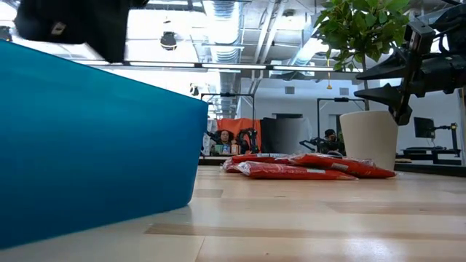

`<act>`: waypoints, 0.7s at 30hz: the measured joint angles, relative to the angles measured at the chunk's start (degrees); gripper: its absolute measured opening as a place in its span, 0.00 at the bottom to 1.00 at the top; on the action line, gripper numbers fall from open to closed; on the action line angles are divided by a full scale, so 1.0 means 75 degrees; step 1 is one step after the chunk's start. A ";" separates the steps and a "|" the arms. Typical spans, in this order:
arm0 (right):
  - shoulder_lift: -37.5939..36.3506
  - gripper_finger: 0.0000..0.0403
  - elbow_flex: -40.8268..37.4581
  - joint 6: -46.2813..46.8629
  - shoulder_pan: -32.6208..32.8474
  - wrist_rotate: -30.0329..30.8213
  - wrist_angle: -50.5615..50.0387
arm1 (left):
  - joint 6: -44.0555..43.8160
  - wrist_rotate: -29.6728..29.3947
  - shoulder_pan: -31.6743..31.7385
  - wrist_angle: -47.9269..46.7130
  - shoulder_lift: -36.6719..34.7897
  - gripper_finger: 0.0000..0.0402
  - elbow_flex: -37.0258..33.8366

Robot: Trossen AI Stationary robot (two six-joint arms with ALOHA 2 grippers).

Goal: Sort popcorn bags into baskets
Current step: Put the red popcorn bag into the blue bin

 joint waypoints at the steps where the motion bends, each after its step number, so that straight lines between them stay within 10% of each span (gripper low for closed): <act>1: 0.0000 0.48 0.0000 -0.0001 0.0000 0.0000 -0.0002 | -0.0043 0.0090 -0.0002 0.0037 0.0000 0.02 -0.0090; 21: 0.0000 0.48 0.0001 -0.0023 0.0000 0.0003 -0.0003 | -0.1514 0.0795 -0.0001 -0.0593 0.0000 0.00 -0.1265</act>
